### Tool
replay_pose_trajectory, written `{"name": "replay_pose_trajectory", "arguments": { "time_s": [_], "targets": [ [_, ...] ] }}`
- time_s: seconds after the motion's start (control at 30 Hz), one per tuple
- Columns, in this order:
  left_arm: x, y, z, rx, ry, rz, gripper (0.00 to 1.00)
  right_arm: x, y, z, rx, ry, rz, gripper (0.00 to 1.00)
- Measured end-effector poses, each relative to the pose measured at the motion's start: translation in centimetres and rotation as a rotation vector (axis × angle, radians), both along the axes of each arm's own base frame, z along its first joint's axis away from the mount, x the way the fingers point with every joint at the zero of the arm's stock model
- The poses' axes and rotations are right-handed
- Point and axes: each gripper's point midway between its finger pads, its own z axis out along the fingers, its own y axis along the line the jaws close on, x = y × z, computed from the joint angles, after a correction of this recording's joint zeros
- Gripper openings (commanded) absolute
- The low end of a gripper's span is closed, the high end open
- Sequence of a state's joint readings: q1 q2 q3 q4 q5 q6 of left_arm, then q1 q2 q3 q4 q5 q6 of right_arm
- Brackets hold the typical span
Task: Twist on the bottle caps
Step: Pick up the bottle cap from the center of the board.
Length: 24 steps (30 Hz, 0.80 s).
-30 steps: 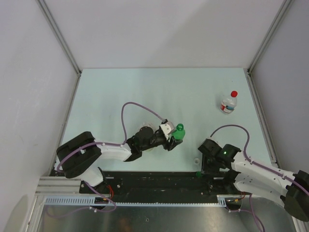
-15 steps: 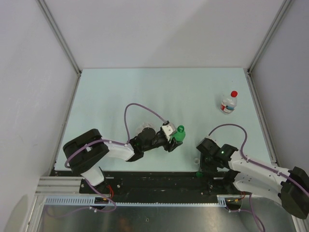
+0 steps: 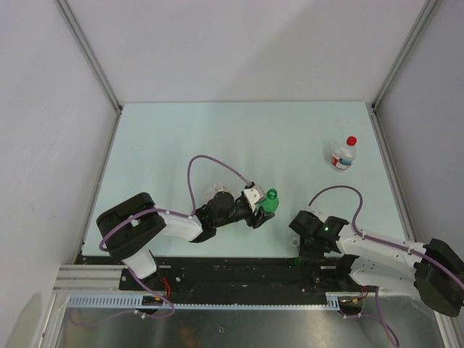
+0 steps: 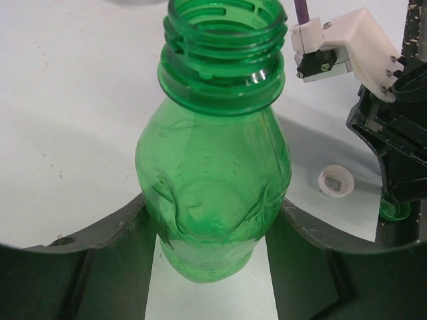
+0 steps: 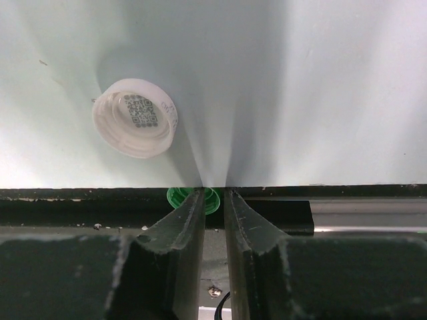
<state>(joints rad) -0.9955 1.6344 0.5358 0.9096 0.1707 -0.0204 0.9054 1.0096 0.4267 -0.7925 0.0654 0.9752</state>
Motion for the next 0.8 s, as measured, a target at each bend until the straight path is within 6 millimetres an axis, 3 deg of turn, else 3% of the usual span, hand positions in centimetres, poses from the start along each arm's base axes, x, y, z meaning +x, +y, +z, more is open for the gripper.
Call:
{"name": "replay_pose_trajectory", "arguments": {
  "time_s": [0.2, 0.53, 0.67, 0.8],
  "targets": [
    [-0.2, -0.1, 0.0, -0.002, 0.000, -0.010, 0.64, -0.1, 0.0, -0.1, -0.008, -0.001, 0.000, 0.01],
    [-0.4, -0.2, 0.0, -0.002, 0.001, -0.021, 0.72, 0.0, 0.6, 0.7, 0.041, -0.031, 0.016, 0.00],
    [-0.6, -0.1, -0.1, -0.001, 0.003, -0.024, 0.80, 0.4, 1.0, 2.0, 0.093, -0.079, 0.030, 0.00],
    [-0.7, 0.0, -0.3, 0.001, 0.007, -0.027, 0.86, 2.5, 2.4, 4.8, 0.184, -0.199, 0.029, 0.00]
  ]
}}
